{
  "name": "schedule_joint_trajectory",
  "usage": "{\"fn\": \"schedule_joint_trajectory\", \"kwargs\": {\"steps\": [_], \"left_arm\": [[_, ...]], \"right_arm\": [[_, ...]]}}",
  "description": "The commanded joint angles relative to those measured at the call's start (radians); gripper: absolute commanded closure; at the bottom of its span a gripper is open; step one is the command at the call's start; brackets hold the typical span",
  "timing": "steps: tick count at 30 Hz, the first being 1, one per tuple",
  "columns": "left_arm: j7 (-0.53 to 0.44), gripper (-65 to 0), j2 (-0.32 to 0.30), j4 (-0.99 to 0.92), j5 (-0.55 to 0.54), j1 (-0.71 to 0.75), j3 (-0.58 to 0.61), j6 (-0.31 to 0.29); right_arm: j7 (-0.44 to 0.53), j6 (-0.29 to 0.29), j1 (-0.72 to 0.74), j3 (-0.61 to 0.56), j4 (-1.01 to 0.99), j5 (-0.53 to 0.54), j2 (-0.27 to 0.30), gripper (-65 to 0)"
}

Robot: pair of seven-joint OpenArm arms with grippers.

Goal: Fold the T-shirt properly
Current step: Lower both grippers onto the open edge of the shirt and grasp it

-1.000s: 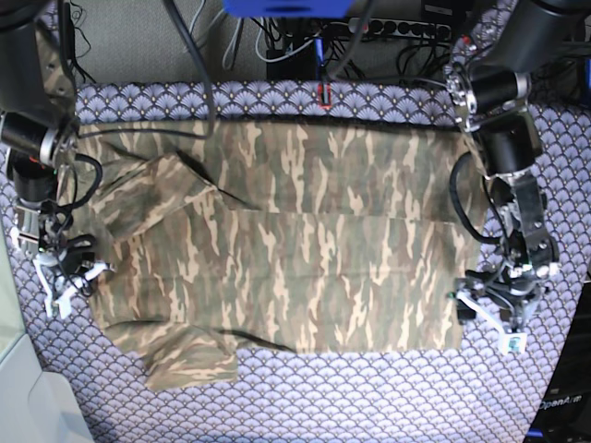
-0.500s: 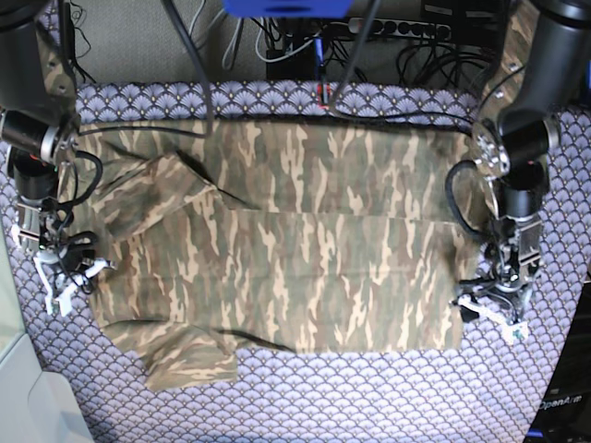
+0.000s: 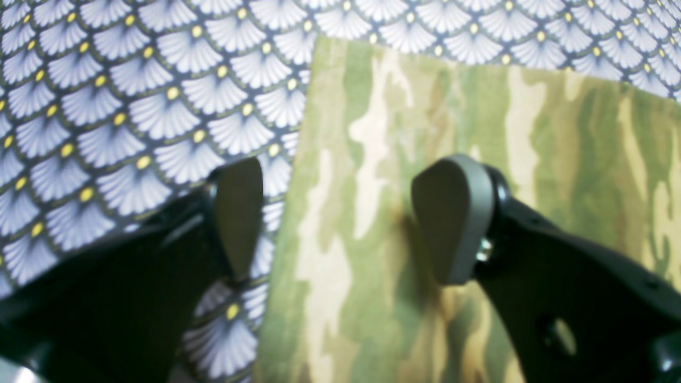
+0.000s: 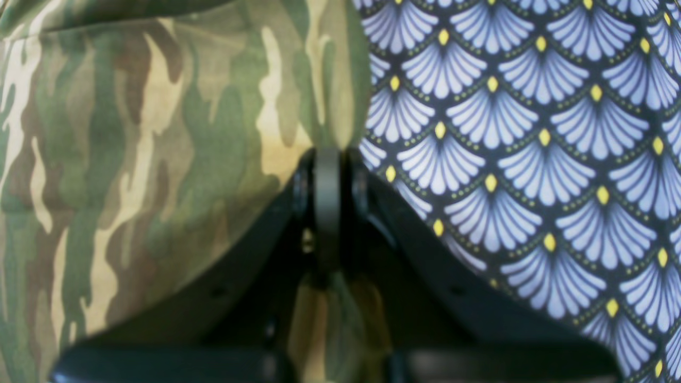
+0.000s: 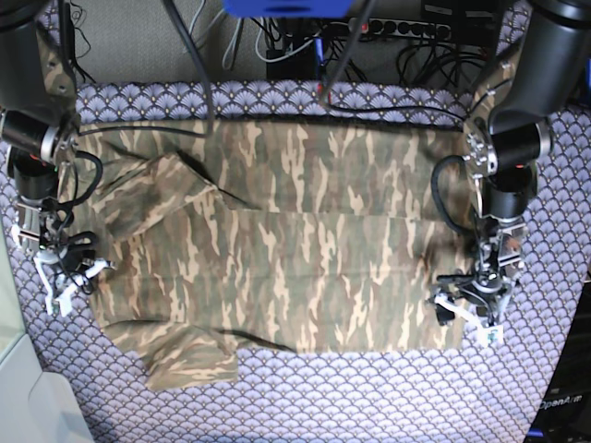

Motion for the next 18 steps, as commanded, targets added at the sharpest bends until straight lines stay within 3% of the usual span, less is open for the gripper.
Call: {"fn": "schedule_joint_trajectory", "kwargs": {"steps": [1, 10, 15, 18], "left_arm": [[-0.022, -46.2, -0.008, 0.012, -0.01, -0.023, -0.001, 0.002], [-0.026, -46.2, -0.039, -0.054, -0.104, -0.018, 0.002, 0.002], [-0.123, -45.6, -0.039, -0.133, -0.106, -0.018, 0.005, 0.002], [-0.137, -37.9, -0.039, -0.166, -0.107, -0.018, 0.002, -0.001]], "right_arm": [[0.017, 0.008, 0.028, 0.001, 0.014, 0.01, 0.013, 0.0], [0.017, 0.008, 0.028, 0.001, 0.014, 0.01, 0.013, 0.0], [0.017, 0.008, 0.028, 0.001, 0.014, 0.01, 0.013, 0.0], [0.017, 0.008, 0.028, 0.001, 0.013, 0.01, 0.013, 0.0]]}}
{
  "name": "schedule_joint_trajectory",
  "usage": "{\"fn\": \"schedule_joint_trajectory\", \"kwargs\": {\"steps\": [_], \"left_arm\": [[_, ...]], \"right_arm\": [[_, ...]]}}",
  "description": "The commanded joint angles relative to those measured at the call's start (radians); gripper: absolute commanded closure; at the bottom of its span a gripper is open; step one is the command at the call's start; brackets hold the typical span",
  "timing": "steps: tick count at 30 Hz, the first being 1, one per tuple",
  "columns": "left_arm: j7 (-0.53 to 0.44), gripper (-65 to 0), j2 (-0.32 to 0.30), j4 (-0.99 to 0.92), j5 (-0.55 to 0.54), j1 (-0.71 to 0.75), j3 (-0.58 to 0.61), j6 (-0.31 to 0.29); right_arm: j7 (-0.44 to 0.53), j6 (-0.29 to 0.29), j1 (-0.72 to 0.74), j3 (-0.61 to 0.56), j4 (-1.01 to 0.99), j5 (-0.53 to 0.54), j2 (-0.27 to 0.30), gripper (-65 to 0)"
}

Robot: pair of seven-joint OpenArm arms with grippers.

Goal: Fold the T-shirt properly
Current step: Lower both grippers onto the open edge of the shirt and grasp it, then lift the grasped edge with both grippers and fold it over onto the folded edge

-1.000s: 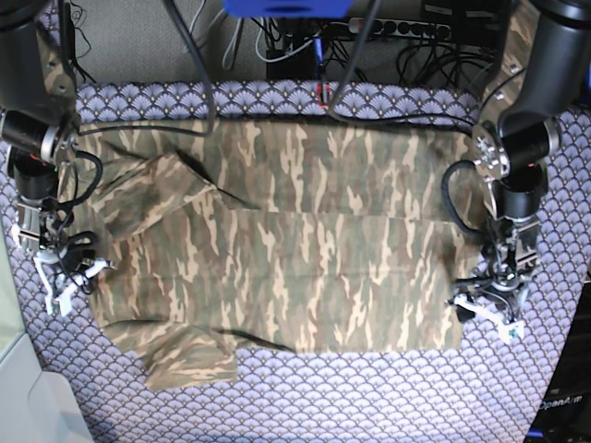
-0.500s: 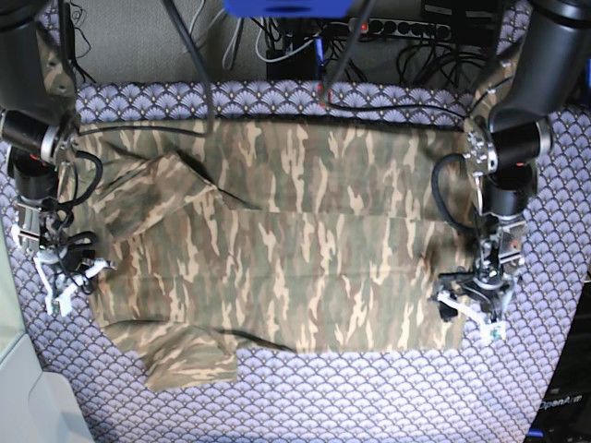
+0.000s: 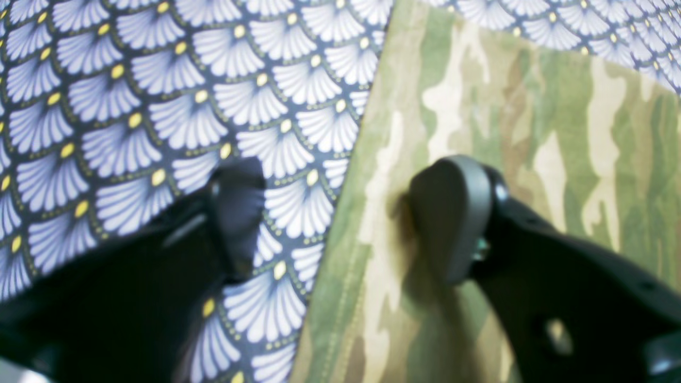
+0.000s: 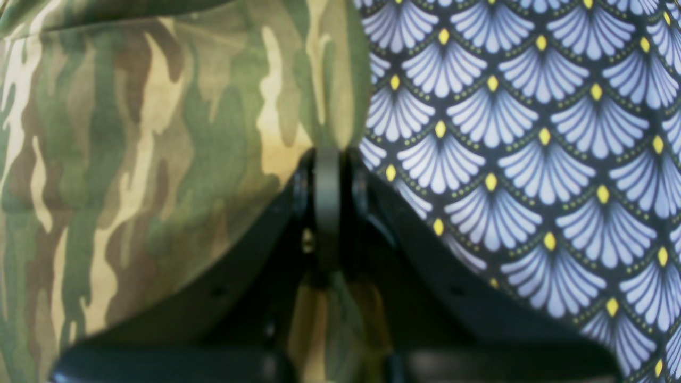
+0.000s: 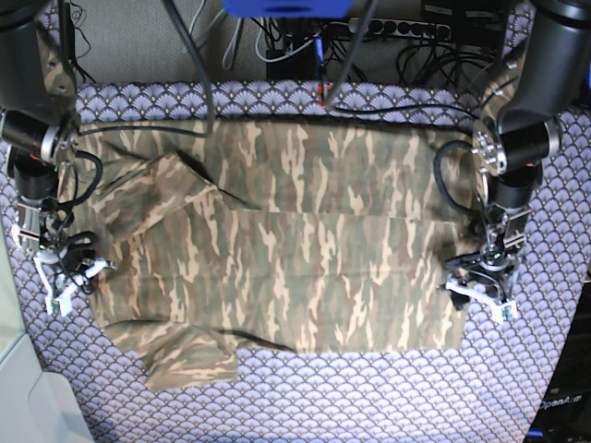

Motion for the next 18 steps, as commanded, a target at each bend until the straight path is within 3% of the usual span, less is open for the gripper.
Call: {"fn": "schedule_joint_trajectory", "kwargs": {"steps": [1, 5, 7, 14, 16, 18], "left_arm": [[0.026, -33.1, -0.003, -0.001, -0.006, -0.021, 0.0, -0.008], [0.031, -12.2, -0.003, -0.001, -0.008, -0.022, -0.001, -0.006], [0.034, -5.7, -0.003, -0.001, -0.008, -0.024, -0.001, -0.006], [0.042, -4.1, -0.003, -0.001, -0.008, -0.027, 0.002, -0.012], [0.08, -0.7, -0.003, 0.003, -0.008, -0.028, 0.0, -0.014], [0.107, -1.5, -0.003, 0.013, -0.008, -0.045, -0.001, -0.017]], "right_arm": [[0.018, 0.008, 0.028, 0.001, 0.013, 0.011, 0.013, 0.0], [0.018, 0.008, 0.006, 0.001, 0.014, 0.011, 0.013, 0.0], [0.018, 0.008, 0.002, 0.003, 0.014, 0.011, 0.013, 0.0], [0.018, 0.008, 0.0, 0.004, 0.014, 0.011, 0.013, 0.0], [0.018, 0.008, 0.0, 0.006, 0.014, 0.011, 0.013, 0.0], [0.018, 0.008, 0.0, 0.006, 0.014, 0.011, 0.013, 0.0]]}}
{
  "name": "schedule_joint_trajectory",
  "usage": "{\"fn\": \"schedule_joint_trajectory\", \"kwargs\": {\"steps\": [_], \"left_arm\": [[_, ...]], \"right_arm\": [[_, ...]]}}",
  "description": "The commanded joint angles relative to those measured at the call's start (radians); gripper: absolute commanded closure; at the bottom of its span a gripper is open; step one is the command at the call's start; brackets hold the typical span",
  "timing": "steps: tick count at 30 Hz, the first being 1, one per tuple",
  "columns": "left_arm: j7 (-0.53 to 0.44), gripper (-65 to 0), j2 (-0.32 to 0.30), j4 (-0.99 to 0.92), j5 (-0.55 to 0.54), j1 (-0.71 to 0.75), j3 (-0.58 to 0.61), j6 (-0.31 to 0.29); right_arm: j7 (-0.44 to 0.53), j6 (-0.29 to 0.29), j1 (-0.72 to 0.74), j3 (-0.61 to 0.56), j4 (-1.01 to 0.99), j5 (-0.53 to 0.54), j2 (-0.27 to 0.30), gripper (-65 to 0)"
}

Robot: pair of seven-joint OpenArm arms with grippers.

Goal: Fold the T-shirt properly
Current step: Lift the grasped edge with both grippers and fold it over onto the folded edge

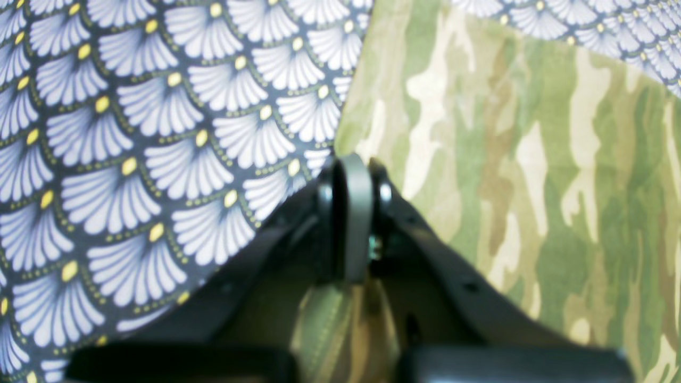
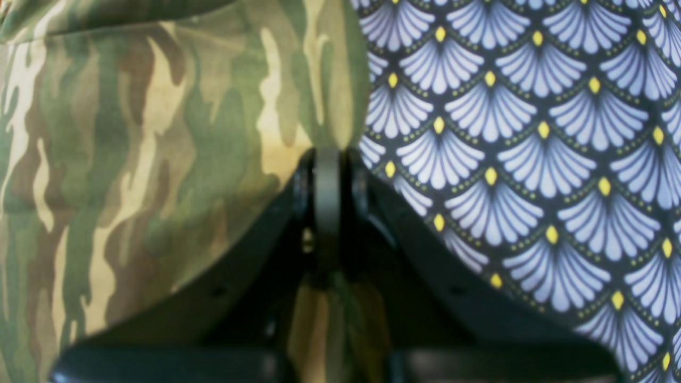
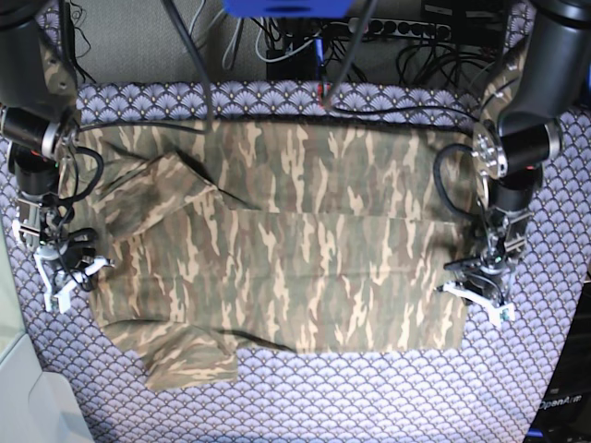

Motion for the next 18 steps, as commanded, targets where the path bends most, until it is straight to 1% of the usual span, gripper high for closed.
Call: {"fn": "schedule_joint_trajectory", "kwargs": {"steps": [1, 4, 6, 9, 14, 18], "left_arm": [[0.034, -1.4, -0.003, 0.024, 0.006, -0.03, 0.0, -0.005], [0.114, -1.4, -0.003, 0.119, 0.006, -0.027, 0.0, -0.007], [0.177, -1.4, -0.003, 0.199, 0.003, 0.001, -0.002, -0.007], [0.258, -1.4, -0.003, 0.357, -0.049, 0.053, 0.0, -0.007], [0.406, -1.4, -0.003, 0.624, -0.143, 0.153, 0.006, -0.007], [0.464, -1.4, -0.003, 0.74, -0.15, 0.216, 0.003, -0.007]], "right_arm": [[-0.004, 0.009, 0.02, 0.003, 0.011, -0.003, 0.013, 0.0], [-0.001, 0.012, 0.02, 0.005, 0.013, -0.001, 0.013, 0.0], [-0.001, 0.013, 0.019, 0.009, 0.013, 0.026, 0.016, 0.0], [0.002, 0.015, -0.012, 0.032, 0.037, 0.075, 0.018, 0.0], [-0.001, 0.016, -0.136, 0.034, 0.245, 0.115, 0.009, 0.0], [-0.003, 0.016, -0.254, 0.034, 0.43, 0.128, -0.03, 0.0]]}}
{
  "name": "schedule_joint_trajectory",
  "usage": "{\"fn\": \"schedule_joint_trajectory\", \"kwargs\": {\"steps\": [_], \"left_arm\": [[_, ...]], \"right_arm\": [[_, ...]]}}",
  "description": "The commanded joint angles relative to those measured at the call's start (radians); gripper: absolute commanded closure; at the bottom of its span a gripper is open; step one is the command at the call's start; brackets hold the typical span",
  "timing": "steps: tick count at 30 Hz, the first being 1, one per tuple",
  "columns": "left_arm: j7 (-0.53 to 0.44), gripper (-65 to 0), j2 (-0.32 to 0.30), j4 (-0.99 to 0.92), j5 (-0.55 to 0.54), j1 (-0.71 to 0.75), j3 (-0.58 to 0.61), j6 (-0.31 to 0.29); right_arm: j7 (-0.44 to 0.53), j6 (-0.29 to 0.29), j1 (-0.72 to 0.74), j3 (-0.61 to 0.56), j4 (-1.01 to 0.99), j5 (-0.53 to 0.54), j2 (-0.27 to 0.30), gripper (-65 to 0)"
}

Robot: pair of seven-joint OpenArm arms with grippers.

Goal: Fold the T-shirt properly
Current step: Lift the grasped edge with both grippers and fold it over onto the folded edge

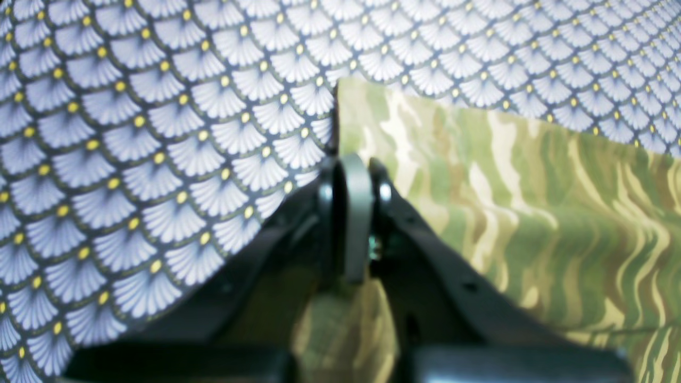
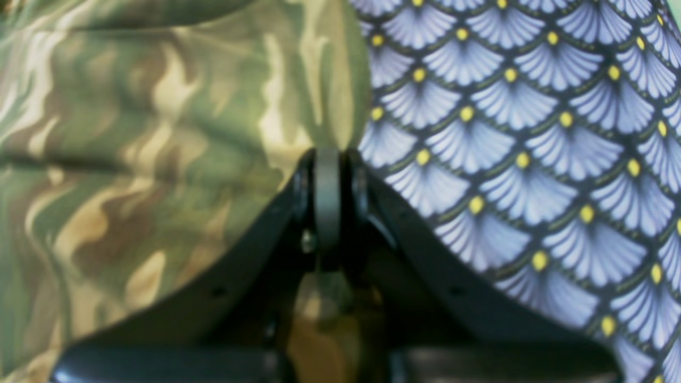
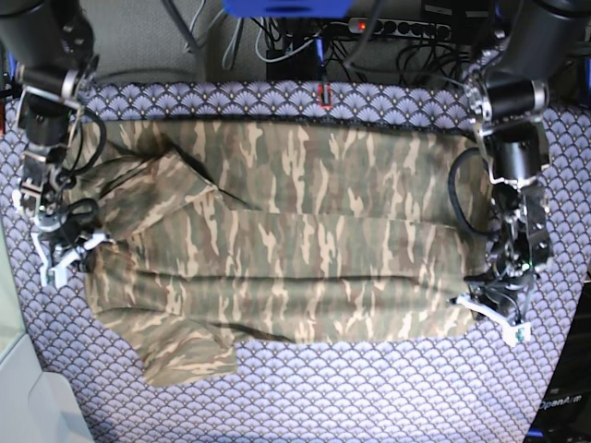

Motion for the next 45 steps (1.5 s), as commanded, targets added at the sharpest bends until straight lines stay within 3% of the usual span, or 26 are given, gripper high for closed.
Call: {"fn": "schedule_joint_trajectory", "kwargs": {"steps": [1, 6, 15, 20, 24, 31, 40, 45], "left_arm": [[-0.016, -1.4, -0.012, 0.033, -0.008, -0.014, -0.005, 0.001], [0.035, -1.4, -0.012, 0.17, -0.008, 0.064, -0.008, 0.002], [0.082, -1.4, -0.012, 0.356, -0.008, 0.174, -0.008, 0.002], [0.098, -1.4, -0.012, 0.397, -0.008, 0.205, -0.011, 0.002], [0.113, -1.4, 0.008, 0.455, -0.009, 0.251, -0.08, 0.002], [0.17, -1.4, 0.02, 0.515, -0.009, 0.296, -0.143, 0.001], [0.211, -1.4, 0.028, 0.646, -0.009, 0.368, -0.146, 0.001], [0.257, -1.4, 0.049, 0.689, -0.028, 0.382, -0.232, -0.001]], "right_arm": [[0.028, 0.003, 0.001, 0.003, 0.056, 0.017, 0.012, 0.0], [0.024, 0.046, -0.109, 0.005, 0.239, 0.06, -0.008, 0.0], [-0.097, 0.059, -0.243, 0.052, 0.477, 0.228, 0.015, 0.0], [-0.169, 0.115, -0.297, 0.121, 0.579, 0.251, 0.013, 0.0], [-0.172, 0.181, -0.356, 0.189, 0.658, 0.244, -0.027, 0.0], [-0.163, 0.181, -0.481, 0.222, 0.767, 0.254, -0.057, 0.0], [-0.163, 0.181, -0.619, 0.279, 0.886, 0.403, -0.057, 0.0], [-0.163, 0.181, -0.668, 0.333, 0.902, 0.458, -0.057, 0.0]]}}
